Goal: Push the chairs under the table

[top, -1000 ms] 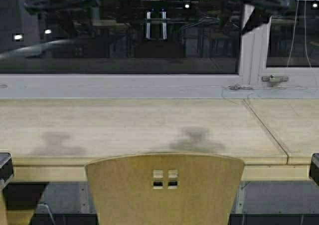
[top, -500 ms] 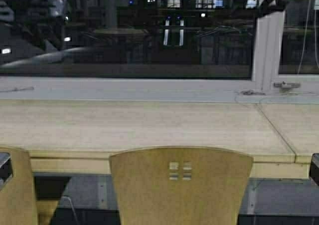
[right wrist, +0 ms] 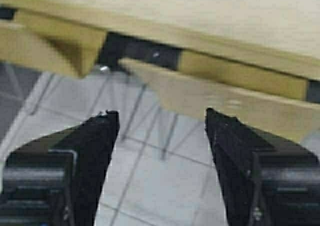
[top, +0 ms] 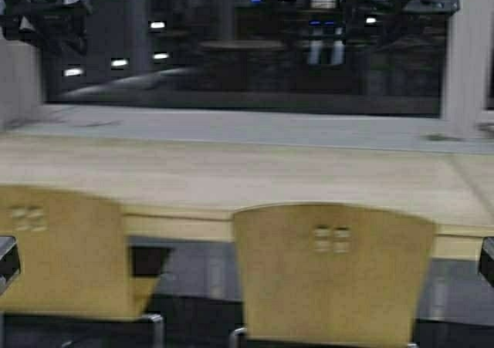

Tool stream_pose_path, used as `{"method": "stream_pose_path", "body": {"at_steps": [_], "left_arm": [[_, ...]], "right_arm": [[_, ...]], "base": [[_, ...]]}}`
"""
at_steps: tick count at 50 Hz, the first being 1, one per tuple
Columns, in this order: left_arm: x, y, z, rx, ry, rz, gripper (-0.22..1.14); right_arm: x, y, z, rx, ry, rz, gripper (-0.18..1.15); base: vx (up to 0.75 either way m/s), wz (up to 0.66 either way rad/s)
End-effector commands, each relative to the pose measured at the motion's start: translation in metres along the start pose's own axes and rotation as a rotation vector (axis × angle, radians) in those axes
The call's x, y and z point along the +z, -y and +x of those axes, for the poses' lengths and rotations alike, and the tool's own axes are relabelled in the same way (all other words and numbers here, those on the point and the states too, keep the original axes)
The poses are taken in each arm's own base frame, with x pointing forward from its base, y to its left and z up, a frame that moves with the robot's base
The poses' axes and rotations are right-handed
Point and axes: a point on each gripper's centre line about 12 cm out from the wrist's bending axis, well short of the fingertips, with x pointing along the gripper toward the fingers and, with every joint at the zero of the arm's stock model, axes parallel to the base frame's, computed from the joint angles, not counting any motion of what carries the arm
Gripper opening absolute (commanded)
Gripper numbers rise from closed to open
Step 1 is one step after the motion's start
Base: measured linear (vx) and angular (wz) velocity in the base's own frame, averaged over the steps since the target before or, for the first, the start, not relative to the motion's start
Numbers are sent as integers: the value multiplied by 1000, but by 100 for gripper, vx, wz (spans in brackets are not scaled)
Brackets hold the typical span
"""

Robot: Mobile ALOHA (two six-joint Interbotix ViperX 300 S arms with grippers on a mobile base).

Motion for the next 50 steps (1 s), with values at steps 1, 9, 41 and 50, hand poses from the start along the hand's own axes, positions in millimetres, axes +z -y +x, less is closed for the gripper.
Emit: {"method": "stream_pose_path", "body": {"at_steps": [1, 9, 41, 50], "left_arm": [[12, 0, 2, 2, 40, 2, 76], [20, 0, 13, 3, 49, 18, 76], [27, 0, 6, 2, 81, 1, 76], [35, 1, -3, -1, 129, -4, 76]], "right_arm": [[17, -6, -3, 15, 51, -13, 89], [9, -5, -3, 12, 26, -14, 89], [14, -8, 5, 17, 21, -14, 89], [11, -14, 4, 32, 18, -24, 89]], "base": [[-24, 51], [-25, 57], [-30, 39], [-40, 30]]}}
